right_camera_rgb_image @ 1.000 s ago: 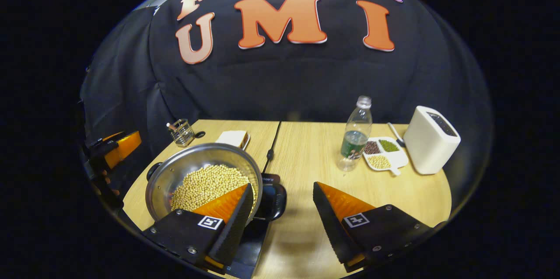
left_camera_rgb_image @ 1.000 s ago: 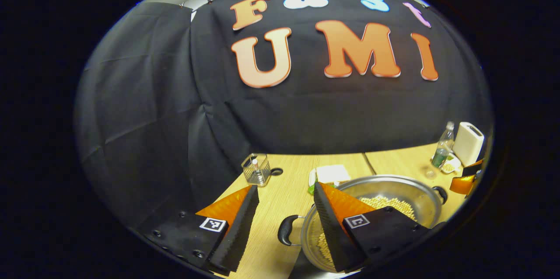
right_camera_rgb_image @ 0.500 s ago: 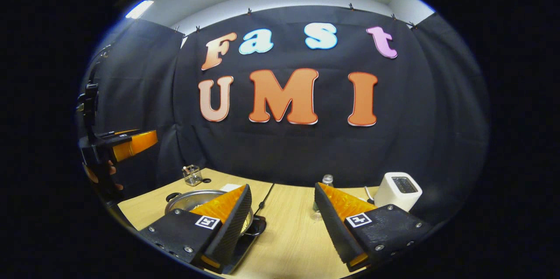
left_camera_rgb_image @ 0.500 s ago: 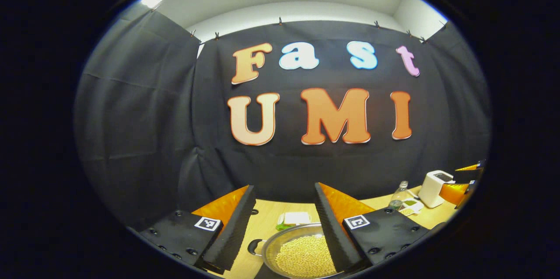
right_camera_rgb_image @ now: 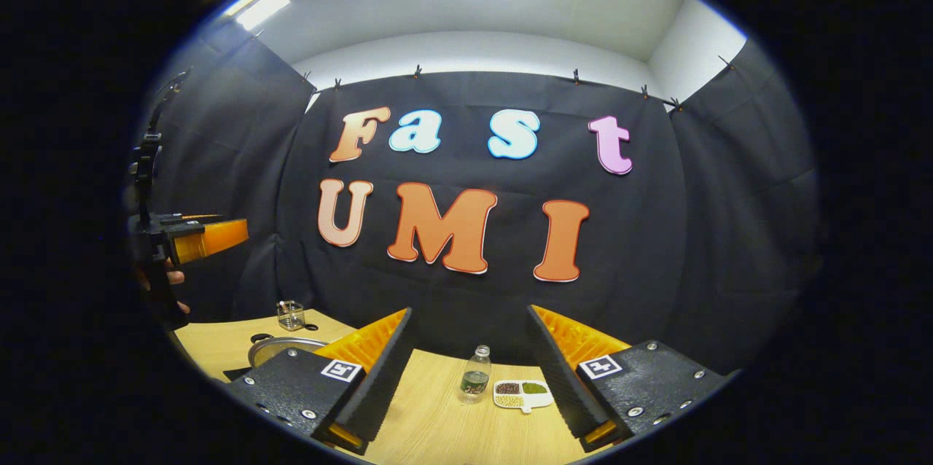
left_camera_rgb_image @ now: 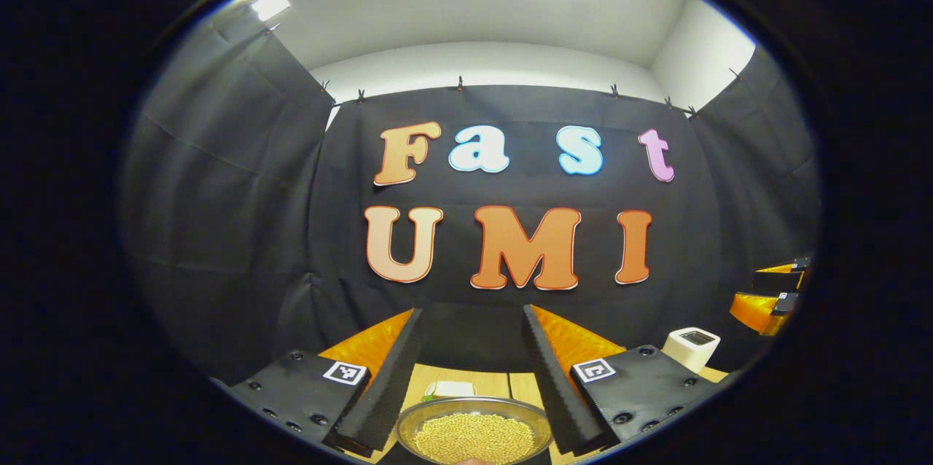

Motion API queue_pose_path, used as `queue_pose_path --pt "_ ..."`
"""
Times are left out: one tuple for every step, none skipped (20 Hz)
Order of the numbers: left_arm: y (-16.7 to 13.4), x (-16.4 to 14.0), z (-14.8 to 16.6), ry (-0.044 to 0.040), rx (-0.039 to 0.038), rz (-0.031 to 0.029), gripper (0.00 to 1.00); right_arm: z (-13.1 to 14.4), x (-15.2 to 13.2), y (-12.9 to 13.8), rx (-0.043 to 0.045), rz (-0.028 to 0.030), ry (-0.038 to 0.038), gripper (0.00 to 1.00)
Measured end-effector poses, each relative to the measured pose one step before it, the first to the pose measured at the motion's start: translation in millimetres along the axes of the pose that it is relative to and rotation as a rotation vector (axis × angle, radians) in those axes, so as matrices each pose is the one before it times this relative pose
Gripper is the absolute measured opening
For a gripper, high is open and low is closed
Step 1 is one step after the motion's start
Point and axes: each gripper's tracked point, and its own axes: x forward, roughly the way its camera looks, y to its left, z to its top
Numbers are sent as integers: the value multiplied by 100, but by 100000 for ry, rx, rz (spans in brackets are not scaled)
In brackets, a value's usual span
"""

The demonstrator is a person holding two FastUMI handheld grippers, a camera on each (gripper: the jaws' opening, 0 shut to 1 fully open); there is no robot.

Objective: First push the handle of the pot to place it horizontally, then grasp the pot with both hands and set it on the induction cooktop.

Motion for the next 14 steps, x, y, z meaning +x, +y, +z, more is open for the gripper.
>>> queue_pose_path --pt "-16 -238 946 -1923 1096 788 87 567 -294 -30 -880 1636 -2145 93" --pt "-121 -81 747 -1841 1413 563 87 299 -166 -60 -1330 881 -908 93" --pt "-195 -170 706 -1499 970 673 88 178 -154 -406 -967 -995 -533 93" --pt "-315 -291 543 -1157 262 19 90 452 -26 -364 -499 -1009 -1339 94" --pt "-431 -315 341 -268 -316 -125 87 483 -24 -121 -69 -916 -1557 95" --pt "-215 -196 67 255 -792 71 90 448 -103 -341 367 -734 -1584 98" --pt "-291 -124 138 104 -1118 -92 90 610 -305 -285 511 -223 -1690 95" --pt "-293 51 428 -468 -1134 -357 90 436 -106 -237 446 405 -1488 95" --pt "-273 -84 393 -975 -840 -499 90 222 -383 -18 354 1032 -579 95" --pt "-133 -306 240 -629 -350 -478 90 -69 -160 90 165 977 243 95" --pt "-214 10 307 -780 -88 -329 93 64 -131 -332 -51 101 136 95" --pt "-336 55 169 -453 225 -163 94 119 60 -191 -563 -220 -125 95" --pt "-222 41 52 -58 169 60 94 66 -40 -340 -788 -734 122 95" --pt "-370 13 16 349 -139 -451 94 97 -43 -112 -791 -831 258 95"
